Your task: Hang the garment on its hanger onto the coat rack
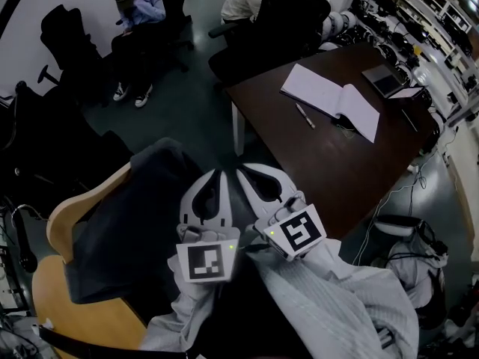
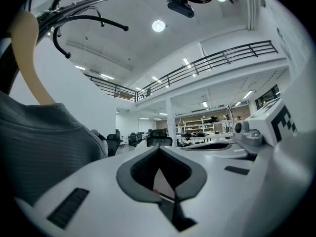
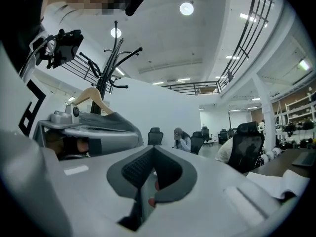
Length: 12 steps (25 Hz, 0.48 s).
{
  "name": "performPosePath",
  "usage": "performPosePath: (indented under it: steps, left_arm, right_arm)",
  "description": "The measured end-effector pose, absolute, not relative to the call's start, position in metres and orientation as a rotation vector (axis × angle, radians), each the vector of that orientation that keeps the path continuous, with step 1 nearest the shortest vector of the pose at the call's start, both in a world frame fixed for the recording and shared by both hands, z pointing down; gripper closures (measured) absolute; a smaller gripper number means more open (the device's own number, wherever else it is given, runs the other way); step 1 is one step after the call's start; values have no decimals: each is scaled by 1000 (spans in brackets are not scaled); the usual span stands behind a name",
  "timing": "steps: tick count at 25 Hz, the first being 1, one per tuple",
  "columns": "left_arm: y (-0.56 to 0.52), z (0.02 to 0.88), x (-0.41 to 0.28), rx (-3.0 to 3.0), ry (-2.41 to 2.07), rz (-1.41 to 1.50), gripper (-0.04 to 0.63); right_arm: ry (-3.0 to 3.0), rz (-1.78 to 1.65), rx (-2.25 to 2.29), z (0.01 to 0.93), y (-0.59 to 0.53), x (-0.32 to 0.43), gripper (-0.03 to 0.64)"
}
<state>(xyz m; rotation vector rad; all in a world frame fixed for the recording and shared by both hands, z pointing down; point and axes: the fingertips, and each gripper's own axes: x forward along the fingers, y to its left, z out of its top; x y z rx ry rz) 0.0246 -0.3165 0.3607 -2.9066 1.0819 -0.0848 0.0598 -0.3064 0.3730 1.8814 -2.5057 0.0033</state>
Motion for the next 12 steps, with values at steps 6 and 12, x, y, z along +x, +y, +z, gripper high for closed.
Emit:
performPosePath:
  steps: [6,12]
  left_arm:
    - [-331,360,23,-2883,1101,-82,591]
    - [-336,360,22,-2878,1107,-110,591]
  right_arm:
    - [-2520,10,1868,372,-322,59,615]
    - [-2571,-3,1839,376,-328,57,615]
